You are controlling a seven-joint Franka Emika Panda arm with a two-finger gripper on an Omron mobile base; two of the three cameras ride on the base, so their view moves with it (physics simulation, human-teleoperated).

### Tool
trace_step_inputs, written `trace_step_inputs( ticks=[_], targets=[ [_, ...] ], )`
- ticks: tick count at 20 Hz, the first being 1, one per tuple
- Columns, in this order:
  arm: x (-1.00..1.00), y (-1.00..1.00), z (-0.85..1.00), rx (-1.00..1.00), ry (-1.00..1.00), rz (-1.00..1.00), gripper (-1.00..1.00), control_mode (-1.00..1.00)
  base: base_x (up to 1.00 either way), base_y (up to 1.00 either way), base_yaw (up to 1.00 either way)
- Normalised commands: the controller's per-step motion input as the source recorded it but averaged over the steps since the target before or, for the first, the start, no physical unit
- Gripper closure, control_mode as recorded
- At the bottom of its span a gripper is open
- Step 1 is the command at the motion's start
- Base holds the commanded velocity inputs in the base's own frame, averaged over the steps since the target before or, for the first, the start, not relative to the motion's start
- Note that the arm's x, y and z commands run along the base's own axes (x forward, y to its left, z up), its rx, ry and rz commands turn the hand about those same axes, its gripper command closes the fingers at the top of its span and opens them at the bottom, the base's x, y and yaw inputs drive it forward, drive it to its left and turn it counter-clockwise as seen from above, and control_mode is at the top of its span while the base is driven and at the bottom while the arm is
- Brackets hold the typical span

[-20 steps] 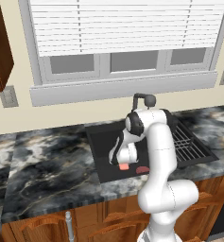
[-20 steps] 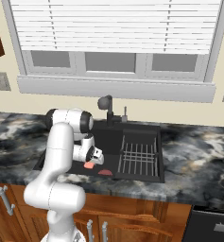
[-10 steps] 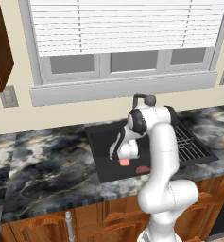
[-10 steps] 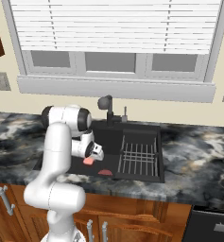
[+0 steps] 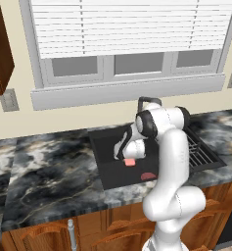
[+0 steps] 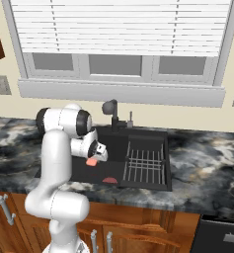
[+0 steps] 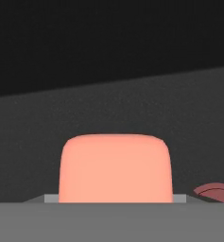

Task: Pick up the bar soap and soap dispenser from the sink, and place them back in the cabinet, and close the cabinet door.

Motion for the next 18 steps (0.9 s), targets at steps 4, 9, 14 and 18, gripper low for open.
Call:
trace_step_inputs(
  ticks=[4, 9, 14, 18],
  targets=[
    [-0.16, -0.01, 0.37, 0.00, -0.02, 0.00, 1.00, -1.00, 0.00, 0.00, 0.00],
    [-0.21, 0.00, 0.39, 0.00, -0.01, 0.00, 1.00, -1.00, 0.00, 0.00, 0.00],
    [-0.24, 0.00, 0.52, 0.00, 0.00, 0.00, 1.00, -1.00, 0.00, 0.00, 0.00],
    [-0.24, 0.00, 0.62, 0.00, 0.00, 0.00, 1.00, -1.00, 0.00, 0.00, 0.00]
  ],
)
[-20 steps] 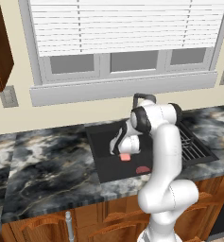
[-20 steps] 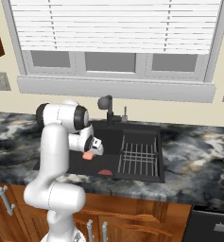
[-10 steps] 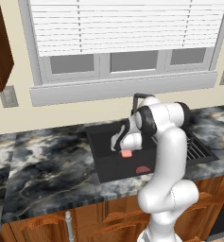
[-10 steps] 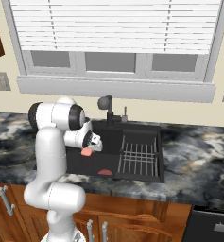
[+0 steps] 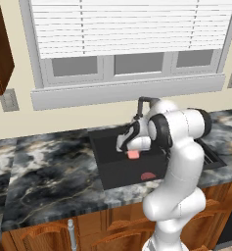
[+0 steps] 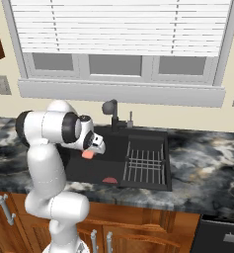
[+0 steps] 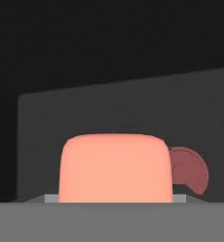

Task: Pick up the bar soap and soap dispenser from the sink, and place them back in the cabinet, and close the cabinet door.

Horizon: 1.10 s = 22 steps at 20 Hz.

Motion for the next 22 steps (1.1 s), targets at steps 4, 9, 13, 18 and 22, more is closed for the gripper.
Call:
trace_step_inputs(
  ticks=[4, 9, 13, 18, 22],
  targets=[
    [-0.21, 0.00, 0.58, -0.01, 0.00, 0.00, 1.00, -1.00, 0.00, 0.00, 0.00],
    [-0.19, 0.00, 0.54, -0.02, 0.00, 0.00, 1.00, -1.00, 0.00, 0.00, 0.00],
    [-0.15, 0.00, 0.56, 0.00, 0.00, 0.00, 1.00, -1.00, 0.00, 0.00, 0.00],
    [-0.19, 0.00, 0.63, 0.00, 0.00, 0.00, 1.00, -1.00, 0.00, 0.00, 0.00],
    [-0.28, -0.03, 0.63, 0.00, 0.00, 0.00, 1.00, -1.00, 0.00, 0.00, 0.00]
  ],
)
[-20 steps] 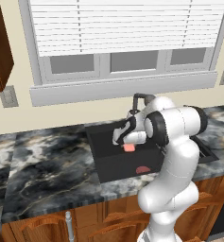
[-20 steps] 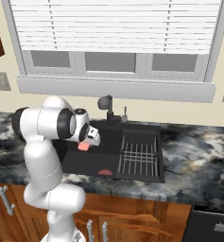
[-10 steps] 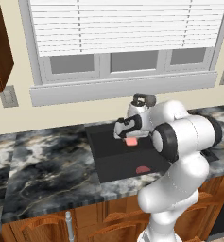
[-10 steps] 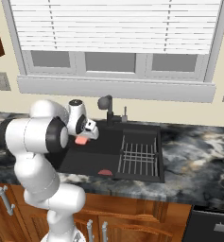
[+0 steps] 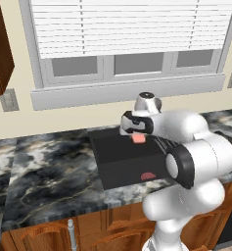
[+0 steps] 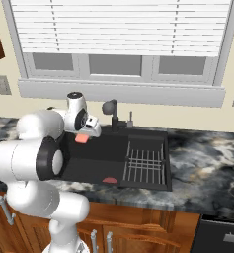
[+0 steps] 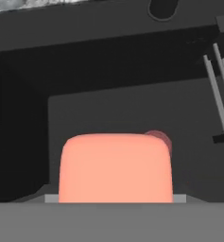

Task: Pick up the bar soap and soap dispenser from the sink, and place them back in the cabinet, and close the cabinet door.

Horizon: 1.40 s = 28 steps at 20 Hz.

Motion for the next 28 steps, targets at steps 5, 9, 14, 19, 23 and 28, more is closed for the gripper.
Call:
trace_step_inputs(
  ticks=[5, 9, 14, 19, 23, 28],
  targets=[
    [-0.37, -0.06, 0.59, 0.00, 0.00, 0.00, 1.00, -1.00, 0.00, 0.00, 0.00],
    [-0.43, -0.07, 0.44, 0.00, 0.00, 0.00, 1.00, -1.00, 0.00, 0.00, 0.00],
    [-0.42, -0.07, 0.43, 0.00, 0.00, 0.00, 1.00, -1.00, 0.00, 0.00, 0.00],
    [-0.46, -0.08, 0.48, 0.00, 0.00, 0.00, 1.00, -1.00, 0.00, 0.00, 0.00],
    [-0.44, -0.07, 0.49, 0.00, 0.00, 0.00, 1.00, -1.00, 0.00, 0.00, 0.00],
    [-0.44, -0.10, 0.47, 0.00, 0.00, 0.00, 1.00, -1.00, 0.00, 0.00, 0.00]
  ],
)
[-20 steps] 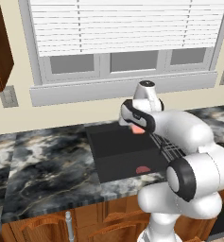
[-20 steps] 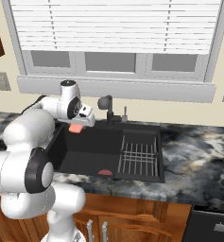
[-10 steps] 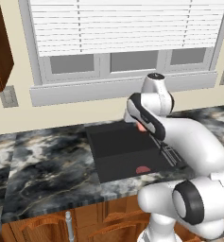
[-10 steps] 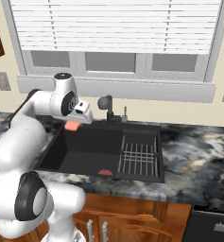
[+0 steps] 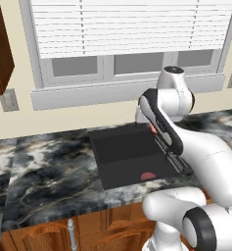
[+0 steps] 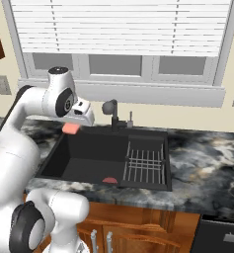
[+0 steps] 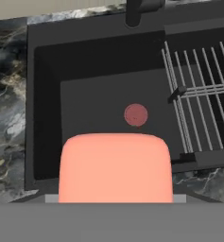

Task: Pick up the bar soap and soap dispenser from the sink, and place them back in the cabinet, and close the cabinet door.

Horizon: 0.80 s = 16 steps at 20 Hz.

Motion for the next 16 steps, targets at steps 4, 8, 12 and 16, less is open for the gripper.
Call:
trace_step_inputs(
  ticks=[4, 8, 12, 16],
  targets=[
    [-0.42, -0.11, 0.37, 0.00, 0.00, 0.00, 1.00, -1.00, 0.00, 0.00, 0.00],
    [-0.44, -0.11, 0.38, 0.00, 0.00, 0.00, 1.00, -1.00, 0.00, 0.00, 0.00],
    [-0.42, -0.09, 0.41, 0.00, 0.00, 0.00, 1.00, -1.00, 0.00, 0.00, 0.00],
    [-0.43, -0.05, 0.41, 0.00, 0.00, 0.00, 1.00, -1.00, 0.00, 0.00, 0.00]
  ],
)
